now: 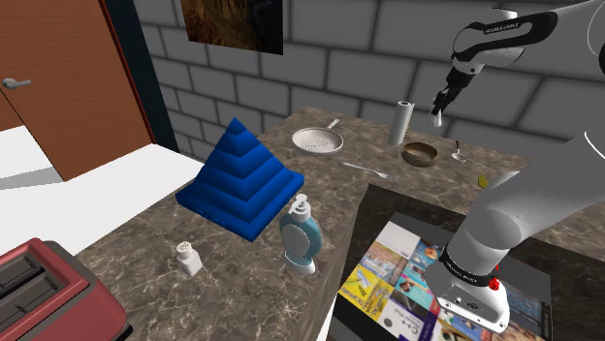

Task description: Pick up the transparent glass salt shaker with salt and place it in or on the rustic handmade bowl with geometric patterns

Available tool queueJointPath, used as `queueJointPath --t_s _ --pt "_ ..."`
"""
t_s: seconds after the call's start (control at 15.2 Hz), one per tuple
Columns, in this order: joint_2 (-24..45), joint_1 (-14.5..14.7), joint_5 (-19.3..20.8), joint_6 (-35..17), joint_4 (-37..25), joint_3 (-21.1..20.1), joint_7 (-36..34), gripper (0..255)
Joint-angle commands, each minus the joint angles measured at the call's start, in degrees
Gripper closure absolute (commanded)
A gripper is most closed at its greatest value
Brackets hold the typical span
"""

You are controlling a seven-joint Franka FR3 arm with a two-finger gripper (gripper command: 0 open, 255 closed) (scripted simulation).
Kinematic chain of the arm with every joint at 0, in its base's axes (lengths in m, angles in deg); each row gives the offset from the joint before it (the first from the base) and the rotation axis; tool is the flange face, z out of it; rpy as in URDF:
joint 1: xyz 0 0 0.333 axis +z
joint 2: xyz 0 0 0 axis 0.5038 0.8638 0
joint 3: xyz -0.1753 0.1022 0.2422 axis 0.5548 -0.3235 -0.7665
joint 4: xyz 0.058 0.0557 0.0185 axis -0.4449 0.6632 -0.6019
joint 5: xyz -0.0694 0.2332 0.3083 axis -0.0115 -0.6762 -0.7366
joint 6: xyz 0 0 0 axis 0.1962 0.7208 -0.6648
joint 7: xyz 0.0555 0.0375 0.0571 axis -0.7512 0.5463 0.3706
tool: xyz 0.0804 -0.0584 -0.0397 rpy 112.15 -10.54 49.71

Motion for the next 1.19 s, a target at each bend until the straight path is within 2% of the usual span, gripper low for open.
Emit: queueJointPath --t_s 0.0,0.92,1.12 --pt "0.1 -0.2 0.1 -1.1 0.9 0.8 0.8 255" --pt "3.8 1.1 -1.3 -12.3 8.8 4.9 3.2 255" --pt "3.8 1.1 -1.3 -12.3 8.8 4.9 3.2 255"
